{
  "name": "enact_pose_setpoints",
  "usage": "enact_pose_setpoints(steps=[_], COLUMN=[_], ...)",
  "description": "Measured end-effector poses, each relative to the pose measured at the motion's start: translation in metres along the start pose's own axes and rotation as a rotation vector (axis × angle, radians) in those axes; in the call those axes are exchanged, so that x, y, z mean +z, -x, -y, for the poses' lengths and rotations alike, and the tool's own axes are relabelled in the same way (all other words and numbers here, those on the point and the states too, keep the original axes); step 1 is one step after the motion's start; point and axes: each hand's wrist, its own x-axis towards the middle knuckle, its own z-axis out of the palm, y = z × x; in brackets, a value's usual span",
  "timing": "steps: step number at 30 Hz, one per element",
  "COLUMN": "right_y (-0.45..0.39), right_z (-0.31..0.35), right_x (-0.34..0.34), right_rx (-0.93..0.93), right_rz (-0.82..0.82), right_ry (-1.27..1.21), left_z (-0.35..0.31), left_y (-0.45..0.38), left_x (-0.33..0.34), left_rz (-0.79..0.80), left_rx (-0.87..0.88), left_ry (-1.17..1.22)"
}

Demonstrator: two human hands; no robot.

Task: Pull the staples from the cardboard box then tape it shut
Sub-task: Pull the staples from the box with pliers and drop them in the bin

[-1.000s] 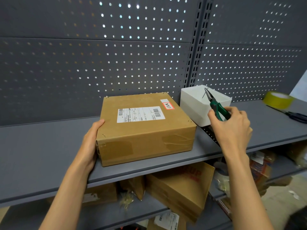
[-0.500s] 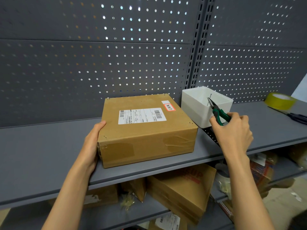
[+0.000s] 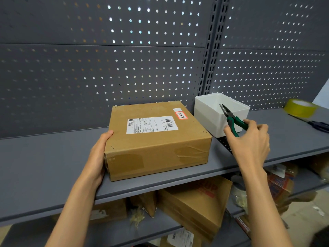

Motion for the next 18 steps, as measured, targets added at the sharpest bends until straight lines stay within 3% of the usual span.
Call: enact_pose_setpoints(steps=[8,18], right_y=[0.011,0.027], right_z=[0.008,-0.005], right_x=[-0.006,0.0], right_rx=[-0.029,-0.073], right_rz=[0.039,0.18], right_ry=[-0.149,0.009], left_z=[0.0,-0.001], left_y=[-0.001,0.002], left_x=[0.0,0.002], left_rz=[-0.005,-0.007], left_rx=[0.006,0.004], left_ry=[-0.012,0.004])
